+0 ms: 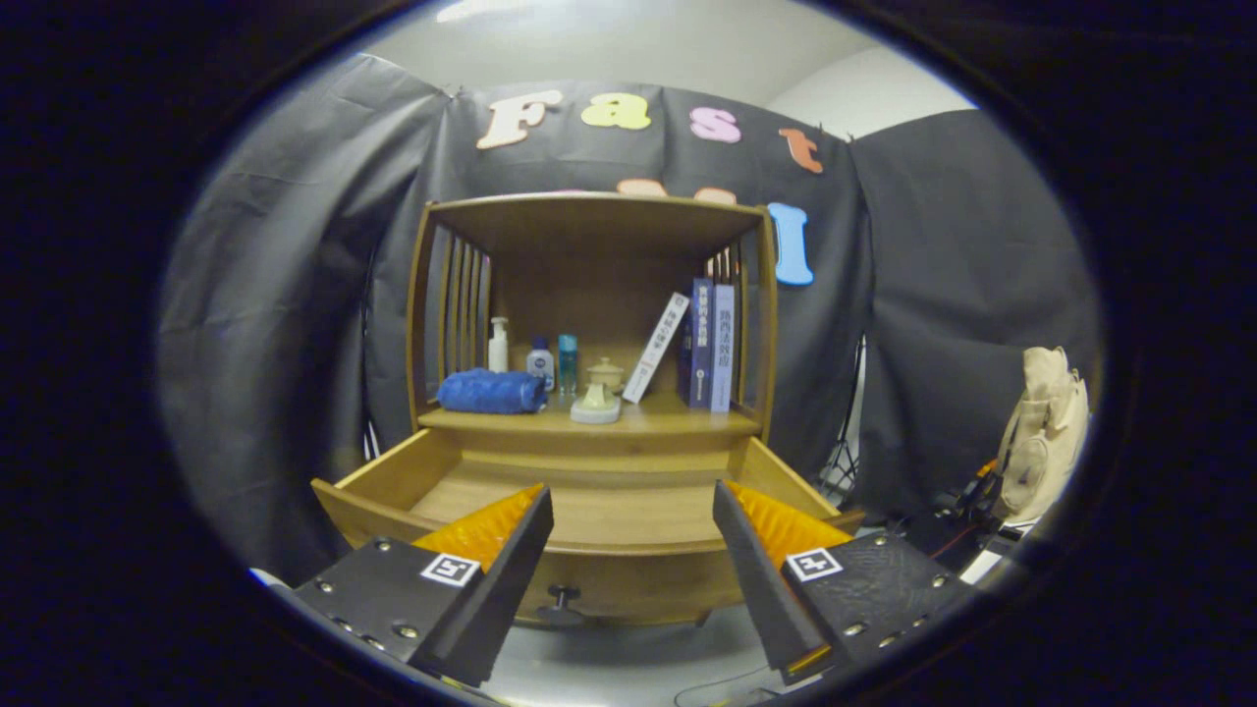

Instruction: Pull open the drawer, take out the items inside it, and place them on the countertop above the cabinet.

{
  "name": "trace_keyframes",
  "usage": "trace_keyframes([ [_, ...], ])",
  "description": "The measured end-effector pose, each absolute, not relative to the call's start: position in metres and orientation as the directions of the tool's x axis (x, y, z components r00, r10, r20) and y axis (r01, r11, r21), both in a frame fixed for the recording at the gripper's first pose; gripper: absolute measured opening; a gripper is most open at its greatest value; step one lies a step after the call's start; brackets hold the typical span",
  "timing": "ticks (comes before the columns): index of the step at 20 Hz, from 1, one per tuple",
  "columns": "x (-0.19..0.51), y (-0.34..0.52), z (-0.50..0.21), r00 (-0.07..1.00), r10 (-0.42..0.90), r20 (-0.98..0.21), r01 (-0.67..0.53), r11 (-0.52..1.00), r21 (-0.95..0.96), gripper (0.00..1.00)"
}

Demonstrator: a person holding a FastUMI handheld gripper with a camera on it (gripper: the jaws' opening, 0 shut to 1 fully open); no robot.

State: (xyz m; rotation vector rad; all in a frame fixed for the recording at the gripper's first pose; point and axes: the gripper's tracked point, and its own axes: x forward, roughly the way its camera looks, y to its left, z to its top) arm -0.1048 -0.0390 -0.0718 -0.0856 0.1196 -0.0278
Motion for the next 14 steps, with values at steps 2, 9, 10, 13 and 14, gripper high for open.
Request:
trace_keyframes([
  [2, -0.111, -0.035, -0.089, 0.991, -0.048, -0.124, 0.033, 0.993, -0.117, 0.97],
  [9, -0.118, -0.022, -0.132, 0.993, -0.056, -0.106, 0.044, 0.993, -0.107, 0.97],
  [10, -0.119, -0.024, -0.143, 0.991, -0.061, -0.116, 0.049, 0.993, -0.108, 0.97],
  [13, -0.120, -0.024, -0.170, 0.988, -0.045, -0.148, 0.035, 0.997, -0.066, 0.97],
  [14, -0.120, -0.026, -0.178, 0.987, -0.050, -0.156, 0.042, 0.998, -0.053, 0.97],
])
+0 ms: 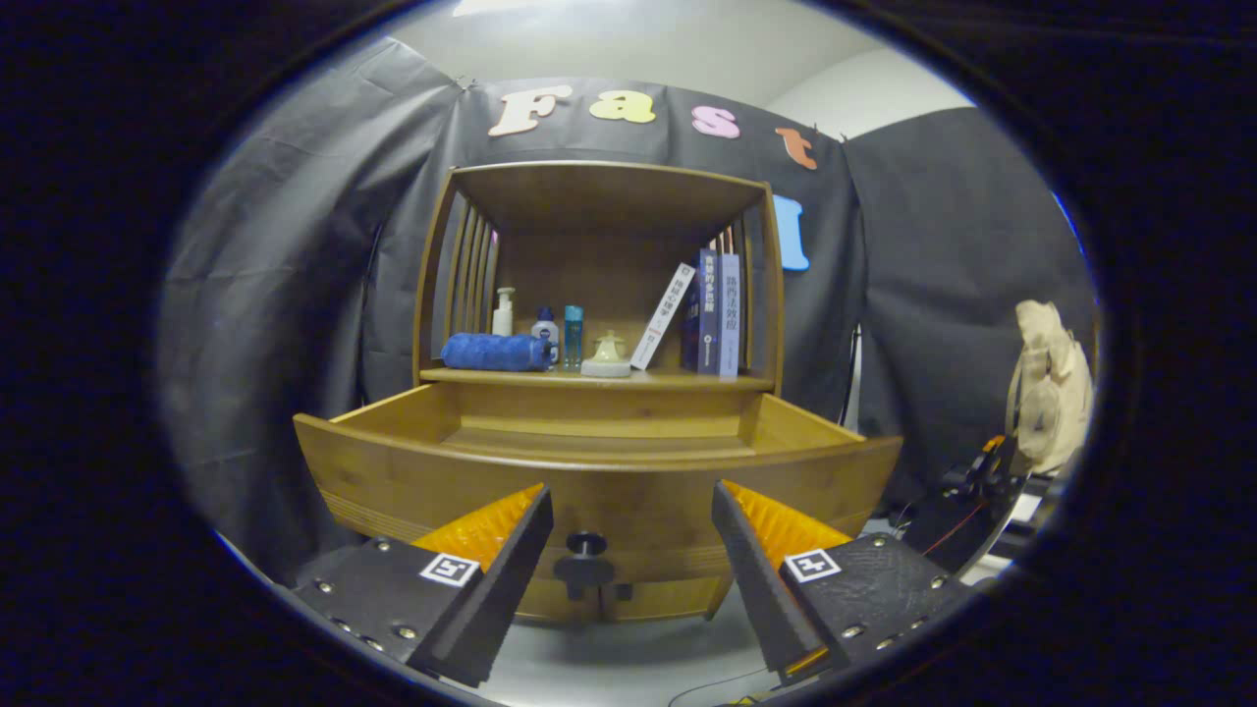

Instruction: Pull open the drawer, take out the items inside it, and place them on the countertop above the cabinet.

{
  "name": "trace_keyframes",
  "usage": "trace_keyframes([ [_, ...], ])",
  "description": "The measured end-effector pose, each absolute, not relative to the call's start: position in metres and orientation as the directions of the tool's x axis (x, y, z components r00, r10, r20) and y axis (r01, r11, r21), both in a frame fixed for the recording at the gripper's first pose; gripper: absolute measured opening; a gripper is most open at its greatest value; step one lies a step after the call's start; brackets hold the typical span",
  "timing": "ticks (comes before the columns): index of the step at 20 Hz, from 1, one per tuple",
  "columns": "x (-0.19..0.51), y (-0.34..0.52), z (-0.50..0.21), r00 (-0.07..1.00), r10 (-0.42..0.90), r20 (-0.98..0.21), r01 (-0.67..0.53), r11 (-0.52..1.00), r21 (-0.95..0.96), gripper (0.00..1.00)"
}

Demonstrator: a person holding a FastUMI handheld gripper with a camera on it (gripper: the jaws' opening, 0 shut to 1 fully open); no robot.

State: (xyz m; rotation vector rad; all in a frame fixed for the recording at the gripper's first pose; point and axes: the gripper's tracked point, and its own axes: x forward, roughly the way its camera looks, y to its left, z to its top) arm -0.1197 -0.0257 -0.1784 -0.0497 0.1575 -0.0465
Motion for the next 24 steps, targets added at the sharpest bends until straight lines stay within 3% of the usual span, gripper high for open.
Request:
trace_keyframes([
  [10, -0.085, 0.002, -0.227, 0.981, 0.019, -0.193, -0.025, 0.999, -0.029, 0.97],
  [13, -0.081, 0.000, -0.223, 0.989, 0.021, -0.147, -0.022, 1.000, 0.001, 0.98],
  [24, -0.033, -0.003, -0.226, 0.987, 0.053, -0.151, -0.056, 0.998, -0.018, 0.98],
])
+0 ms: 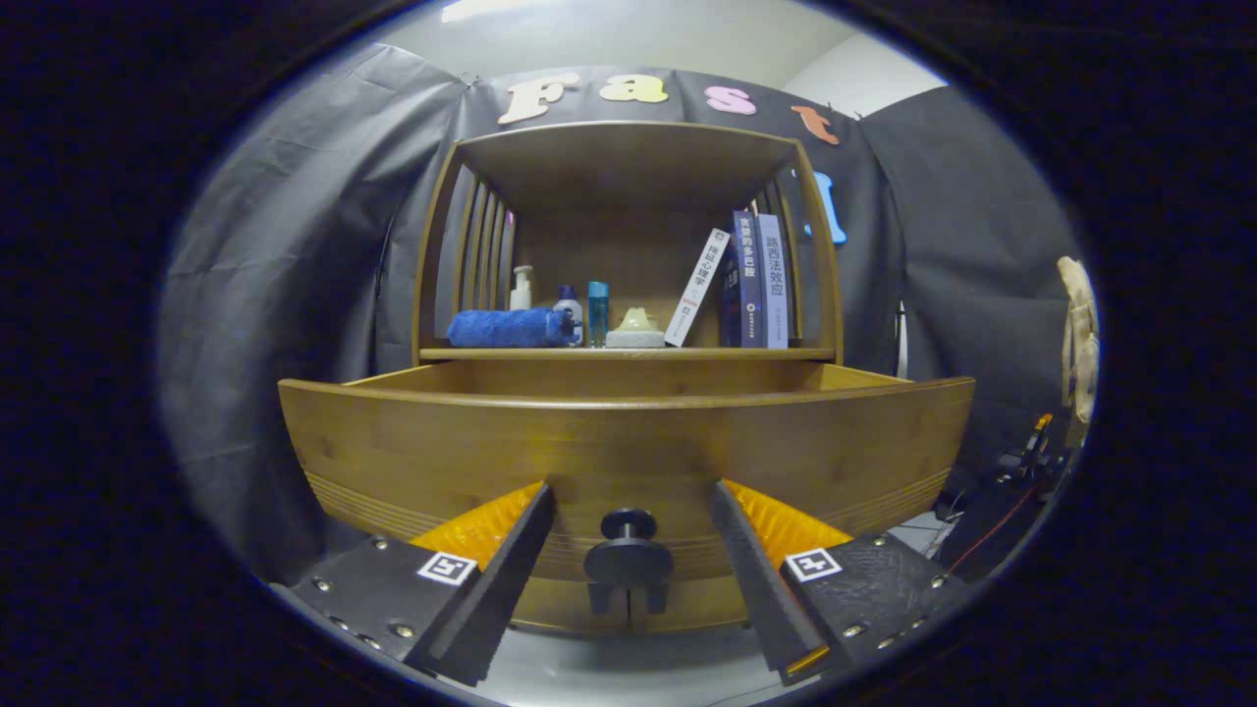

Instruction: Pull open the drawer, take out the items inside it, and place them on the countertop above the cabinet.

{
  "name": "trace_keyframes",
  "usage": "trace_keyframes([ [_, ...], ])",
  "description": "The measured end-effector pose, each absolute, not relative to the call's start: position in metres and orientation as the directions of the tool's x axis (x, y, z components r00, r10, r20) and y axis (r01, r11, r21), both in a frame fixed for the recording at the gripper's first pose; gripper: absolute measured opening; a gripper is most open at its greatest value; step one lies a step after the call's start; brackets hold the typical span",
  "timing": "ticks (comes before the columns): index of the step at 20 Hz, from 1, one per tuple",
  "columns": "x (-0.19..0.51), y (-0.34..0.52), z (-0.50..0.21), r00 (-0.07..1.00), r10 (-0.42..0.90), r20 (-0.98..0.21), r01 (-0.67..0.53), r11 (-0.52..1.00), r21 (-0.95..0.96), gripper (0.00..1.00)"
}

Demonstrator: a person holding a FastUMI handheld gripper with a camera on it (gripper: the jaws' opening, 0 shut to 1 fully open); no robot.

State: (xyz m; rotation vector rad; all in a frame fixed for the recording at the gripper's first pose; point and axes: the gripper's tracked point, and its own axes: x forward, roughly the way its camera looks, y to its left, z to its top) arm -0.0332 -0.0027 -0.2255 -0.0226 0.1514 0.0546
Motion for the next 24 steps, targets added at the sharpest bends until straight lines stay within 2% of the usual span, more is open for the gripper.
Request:
trace_keyframes([
  [7, 0.034, 0.010, -0.221, 0.993, 0.043, -0.108, -0.046, 0.998, -0.029, 0.99],
  [10, 0.057, 0.016, -0.231, 0.988, 0.028, -0.154, -0.037, 0.998, -0.057, 0.99],
  [24, 0.139, 0.025, -0.241, 0.987, 0.049, -0.155, -0.048, 0.999, 0.008, 0.99],
])
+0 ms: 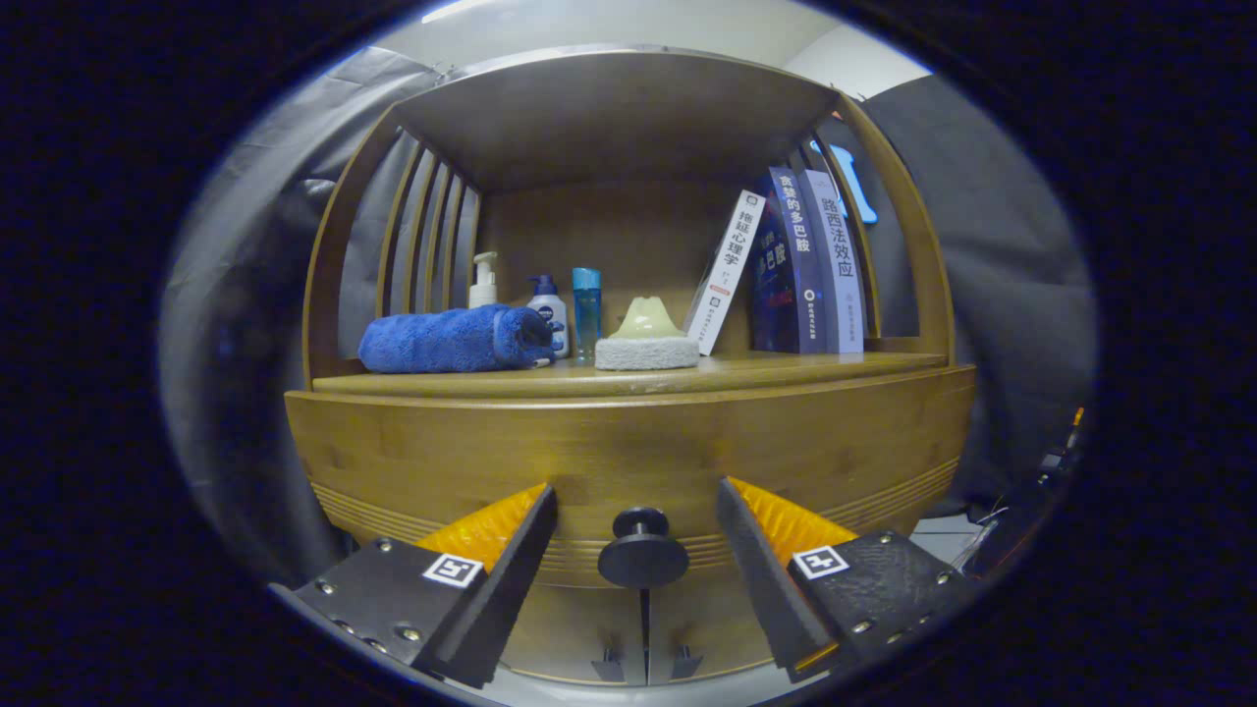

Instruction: Pull open the drawer, take out the items inside it, and place them on the countertop above the cabinet.

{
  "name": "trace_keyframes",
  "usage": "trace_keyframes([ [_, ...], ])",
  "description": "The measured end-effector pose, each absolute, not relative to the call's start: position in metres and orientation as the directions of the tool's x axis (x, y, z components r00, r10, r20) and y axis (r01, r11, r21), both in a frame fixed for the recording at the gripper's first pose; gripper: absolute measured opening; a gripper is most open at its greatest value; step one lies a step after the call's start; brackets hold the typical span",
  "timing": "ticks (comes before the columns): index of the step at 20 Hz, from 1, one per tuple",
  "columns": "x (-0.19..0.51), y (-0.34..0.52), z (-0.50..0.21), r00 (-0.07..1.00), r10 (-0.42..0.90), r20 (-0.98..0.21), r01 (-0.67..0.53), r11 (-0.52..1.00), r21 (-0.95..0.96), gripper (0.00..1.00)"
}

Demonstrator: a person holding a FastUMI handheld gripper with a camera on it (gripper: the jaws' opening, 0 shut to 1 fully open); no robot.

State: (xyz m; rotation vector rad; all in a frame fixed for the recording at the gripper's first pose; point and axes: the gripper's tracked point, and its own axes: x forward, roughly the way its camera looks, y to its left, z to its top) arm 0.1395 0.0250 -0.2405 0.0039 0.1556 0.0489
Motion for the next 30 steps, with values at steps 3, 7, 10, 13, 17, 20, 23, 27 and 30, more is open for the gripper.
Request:
trace_keyframes([
  [3, 0.150, 0.026, -0.243, 0.982, 0.051, -0.182, -0.052, 0.999, -0.001, 0.99],
  [7, 0.154, 0.027, -0.243, 0.982, 0.052, -0.183, -0.049, 0.999, 0.020, 0.99],
  [10, 0.148, 0.043, -0.244, 0.972, 0.121, -0.203, -0.115, 0.992, 0.043, 0.99],
  [13, 0.130, 0.051, -0.242, 0.949, 0.149, -0.278, -0.164, 0.986, -0.029, 0.99],
  [17, 0.095, 0.054, -0.196, 0.958, 0.138, -0.252, -0.161, 0.984, -0.071, 0.99],
  [20, 0.069, 0.059, -0.155, 0.955, 0.141, -0.261, -0.180, 0.975, -0.130, 0.99],
  [23, 0.050, 0.071, -0.100, 0.968, 0.158, -0.195, -0.187, 0.972, -0.142, 0.99],
  [27, 0.023, 0.082, -0.039, 0.975, 0.175, -0.139, -0.188, 0.978, -0.090, 0.99],
  [30, 0.004, 0.082, -0.014, 0.976, 0.174, -0.129, -0.185, 0.980, -0.071, 0.99],
])
